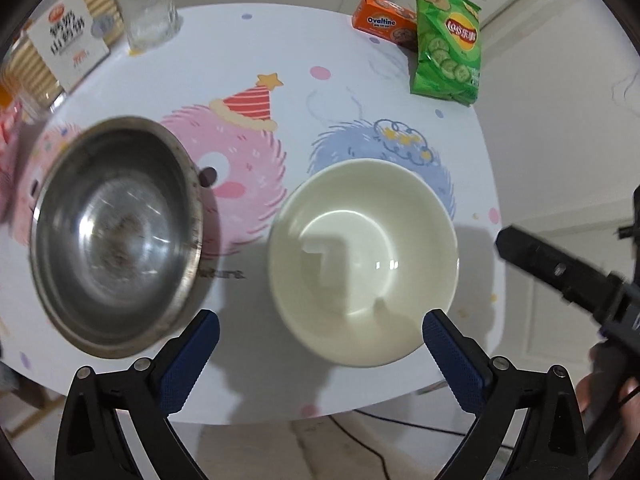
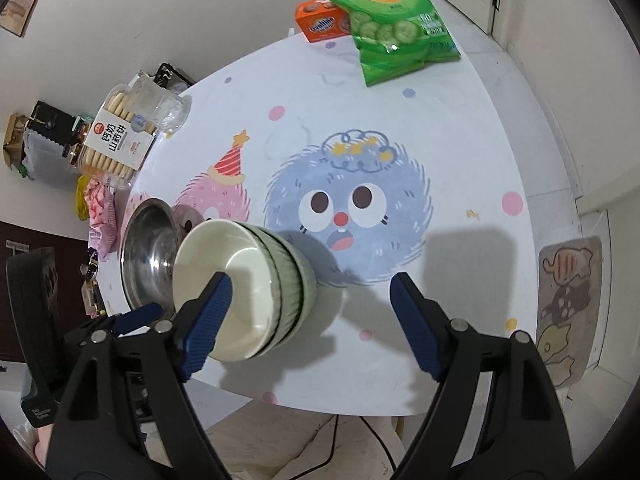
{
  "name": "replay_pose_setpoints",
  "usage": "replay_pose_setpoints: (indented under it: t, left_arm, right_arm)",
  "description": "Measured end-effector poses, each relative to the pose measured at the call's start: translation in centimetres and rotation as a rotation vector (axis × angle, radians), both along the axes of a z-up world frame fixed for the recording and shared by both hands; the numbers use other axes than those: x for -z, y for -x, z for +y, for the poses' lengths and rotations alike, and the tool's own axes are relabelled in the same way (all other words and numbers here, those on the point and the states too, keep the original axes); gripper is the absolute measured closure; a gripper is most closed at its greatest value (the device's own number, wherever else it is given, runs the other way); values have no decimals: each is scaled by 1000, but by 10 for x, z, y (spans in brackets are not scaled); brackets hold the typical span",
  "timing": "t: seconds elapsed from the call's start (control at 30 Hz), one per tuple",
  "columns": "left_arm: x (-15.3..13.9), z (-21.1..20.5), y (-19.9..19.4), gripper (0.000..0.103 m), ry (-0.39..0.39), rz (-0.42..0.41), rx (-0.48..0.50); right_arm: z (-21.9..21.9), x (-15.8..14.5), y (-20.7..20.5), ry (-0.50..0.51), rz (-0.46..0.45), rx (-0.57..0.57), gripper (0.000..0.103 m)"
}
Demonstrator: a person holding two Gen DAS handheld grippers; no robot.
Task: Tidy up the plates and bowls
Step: 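Lower the cream bowl into the green bowls and open both tools, then grasp the rim of the green and cream bowl stack with both tools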
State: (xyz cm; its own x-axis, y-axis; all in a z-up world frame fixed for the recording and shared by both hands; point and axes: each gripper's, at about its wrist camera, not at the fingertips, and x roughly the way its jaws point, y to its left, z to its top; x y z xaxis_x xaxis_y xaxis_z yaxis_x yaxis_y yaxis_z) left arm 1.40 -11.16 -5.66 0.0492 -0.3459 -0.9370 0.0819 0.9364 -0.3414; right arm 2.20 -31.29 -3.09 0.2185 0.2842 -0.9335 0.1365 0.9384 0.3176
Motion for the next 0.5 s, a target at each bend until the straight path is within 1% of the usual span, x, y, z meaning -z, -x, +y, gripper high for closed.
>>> replay_pose_setpoints:
  t: [0.1, 0.17, 0.27, 0.5]
  left_arm:
    - [7, 2, 0, 0, 20, 17, -30]
    - [12, 3, -1, 0, 5, 31, -46]
    - [21, 6, -1, 0, 19, 56, -69]
    - [37, 13, -6, 0, 42, 96, -113]
  right_arm:
    - [3, 7, 1, -6, 27, -4, 21]
    - [4, 11, 0, -2, 39, -9, 21]
    - [6, 19, -2, 12, 60, -14, 21]
    - [11, 37, -7, -7, 111, -6, 21]
